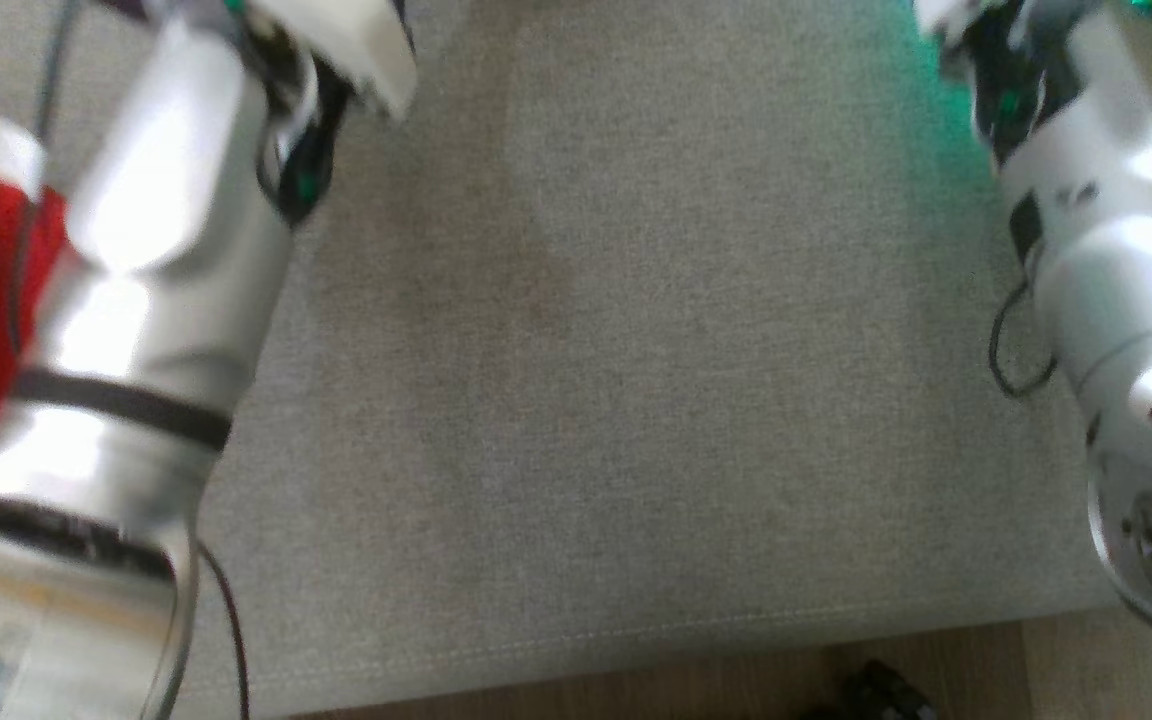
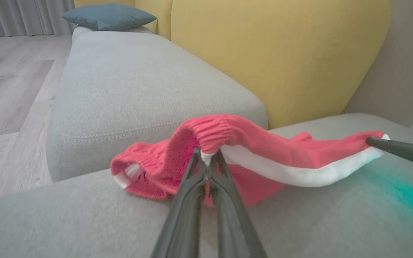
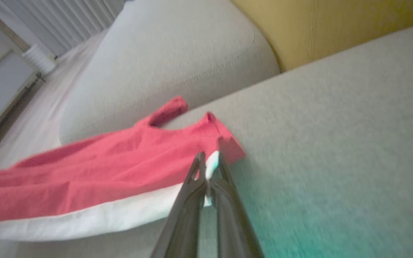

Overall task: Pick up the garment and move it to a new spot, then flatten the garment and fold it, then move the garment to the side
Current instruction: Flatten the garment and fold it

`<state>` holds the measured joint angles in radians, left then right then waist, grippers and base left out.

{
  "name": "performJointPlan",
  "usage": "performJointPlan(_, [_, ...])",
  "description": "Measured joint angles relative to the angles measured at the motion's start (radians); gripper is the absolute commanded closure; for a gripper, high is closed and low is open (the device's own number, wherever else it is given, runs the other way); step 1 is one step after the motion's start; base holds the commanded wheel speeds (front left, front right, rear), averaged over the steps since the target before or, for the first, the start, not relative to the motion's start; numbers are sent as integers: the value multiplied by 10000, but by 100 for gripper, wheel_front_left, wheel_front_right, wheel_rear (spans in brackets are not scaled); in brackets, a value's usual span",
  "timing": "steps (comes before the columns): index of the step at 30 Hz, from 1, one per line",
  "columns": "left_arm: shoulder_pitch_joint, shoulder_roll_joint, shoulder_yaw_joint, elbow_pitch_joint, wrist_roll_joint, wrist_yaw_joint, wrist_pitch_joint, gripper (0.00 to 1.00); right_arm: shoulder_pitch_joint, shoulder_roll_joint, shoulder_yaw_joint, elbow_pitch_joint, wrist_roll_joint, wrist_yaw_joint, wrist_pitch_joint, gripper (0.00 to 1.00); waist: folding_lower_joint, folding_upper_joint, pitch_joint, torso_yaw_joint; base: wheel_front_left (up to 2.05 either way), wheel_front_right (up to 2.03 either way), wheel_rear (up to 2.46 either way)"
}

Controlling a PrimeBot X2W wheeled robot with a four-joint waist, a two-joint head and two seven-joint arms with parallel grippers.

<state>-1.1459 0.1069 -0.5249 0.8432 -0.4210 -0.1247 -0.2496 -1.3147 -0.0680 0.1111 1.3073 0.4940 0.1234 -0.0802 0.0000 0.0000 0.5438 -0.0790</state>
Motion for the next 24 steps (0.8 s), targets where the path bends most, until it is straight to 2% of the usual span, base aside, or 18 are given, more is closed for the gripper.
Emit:
performJointPlan(5, [1620,512,-1053,-700,75,0,0,100,1013,-387,332,36,-217,0,859,100,0,0,-608,71,0,0,0])
performJointPlan(13, [3197,978,-1893,-1436,523,-75,0,100,1918,-840,903,-44,-290,0,1873,100,-1,1,-1453,67,0,0,0])
performJointPlan(19, [4114,1104,-2096,-1900,690,-75,0,100,2760,-1283,1638,-736,-150,2,2767,100,-1,1,-2121,9,0,0,0])
performJointPlan(24, [5099,1143,-2452,-2174,690,-75,0,100,3931,-1707,2234,-1603,408,8,3797,100,-1,1,-2904,-45,0,0,0])
